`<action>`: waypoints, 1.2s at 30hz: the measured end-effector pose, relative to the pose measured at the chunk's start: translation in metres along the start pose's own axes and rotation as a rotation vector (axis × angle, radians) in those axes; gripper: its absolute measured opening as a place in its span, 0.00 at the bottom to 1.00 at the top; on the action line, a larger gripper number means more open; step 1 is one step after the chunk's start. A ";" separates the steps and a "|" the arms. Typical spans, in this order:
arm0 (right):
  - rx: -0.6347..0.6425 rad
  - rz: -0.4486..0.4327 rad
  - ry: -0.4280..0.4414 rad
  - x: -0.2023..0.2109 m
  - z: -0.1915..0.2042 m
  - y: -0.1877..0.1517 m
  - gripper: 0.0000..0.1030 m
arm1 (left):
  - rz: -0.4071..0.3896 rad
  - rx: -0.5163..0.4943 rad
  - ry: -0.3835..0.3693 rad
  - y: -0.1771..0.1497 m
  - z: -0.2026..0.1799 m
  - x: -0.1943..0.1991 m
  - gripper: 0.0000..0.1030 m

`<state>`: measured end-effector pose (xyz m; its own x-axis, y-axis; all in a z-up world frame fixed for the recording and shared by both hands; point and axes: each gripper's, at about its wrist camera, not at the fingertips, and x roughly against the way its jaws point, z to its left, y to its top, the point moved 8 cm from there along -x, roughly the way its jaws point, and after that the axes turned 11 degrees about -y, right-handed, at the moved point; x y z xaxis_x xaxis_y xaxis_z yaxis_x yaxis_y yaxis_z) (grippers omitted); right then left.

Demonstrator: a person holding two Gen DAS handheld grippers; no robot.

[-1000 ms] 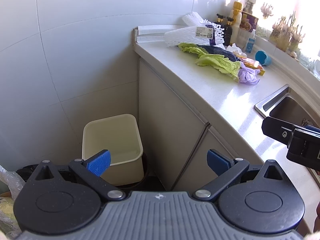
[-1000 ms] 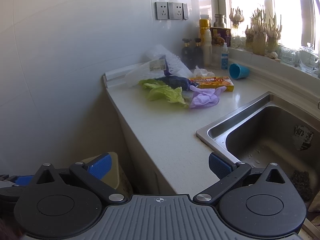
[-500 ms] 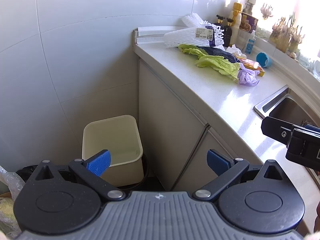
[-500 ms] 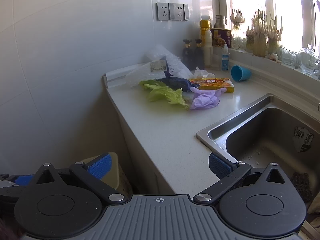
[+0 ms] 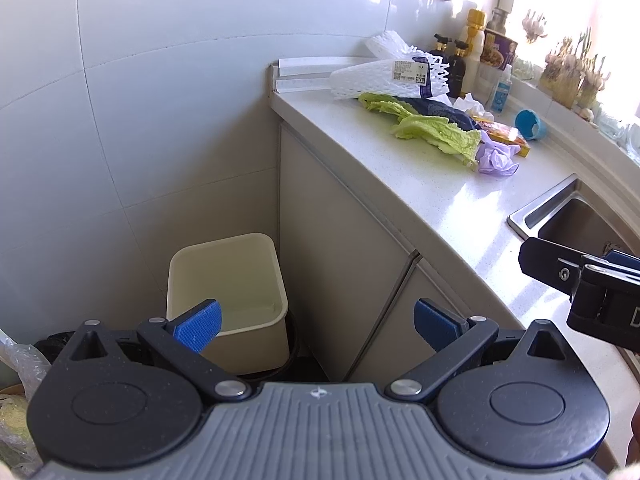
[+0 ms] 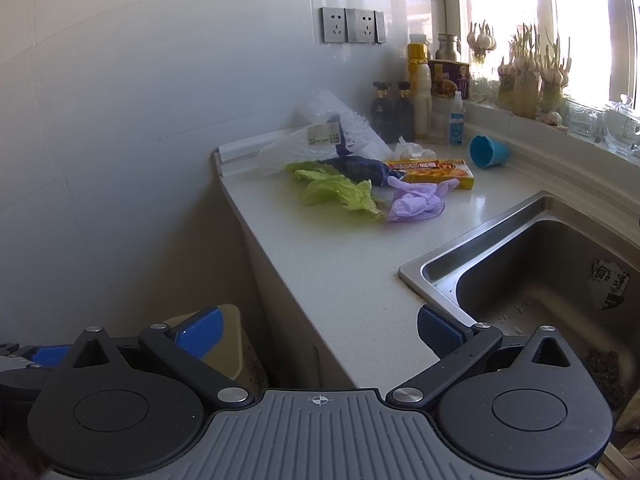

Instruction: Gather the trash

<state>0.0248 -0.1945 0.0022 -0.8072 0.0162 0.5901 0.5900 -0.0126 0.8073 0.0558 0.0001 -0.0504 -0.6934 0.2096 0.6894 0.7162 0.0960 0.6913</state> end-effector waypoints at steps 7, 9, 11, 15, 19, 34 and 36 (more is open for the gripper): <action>-0.003 -0.003 0.004 0.001 0.000 0.001 1.00 | -0.007 0.002 0.004 0.000 0.001 0.001 1.00; -0.002 -0.003 0.004 0.001 0.000 0.001 1.00 | -0.008 0.001 0.006 0.000 0.002 0.002 1.00; -0.001 -0.003 0.006 0.001 0.000 0.002 1.00 | -0.008 0.001 0.008 0.000 0.002 0.002 1.00; 0.003 0.001 0.008 0.000 0.002 0.002 1.00 | -0.009 0.003 0.012 0.000 0.002 0.001 1.00; 0.009 -0.003 0.011 -0.001 0.003 0.005 1.00 | -0.013 0.001 0.019 0.001 0.003 0.000 1.00; -0.032 -0.019 -0.019 -0.044 -0.014 0.043 1.00 | -0.050 -0.060 0.026 0.028 -0.005 -0.025 1.00; -0.044 -0.016 -0.027 -0.053 -0.020 0.049 1.00 | -0.049 -0.073 0.022 0.033 -0.007 -0.030 1.00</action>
<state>0.0962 -0.2156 0.0107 -0.8153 0.0441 0.5774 0.5750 -0.0560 0.8162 0.1000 -0.0104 -0.0467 -0.7293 0.1849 0.6587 0.6746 0.0344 0.7373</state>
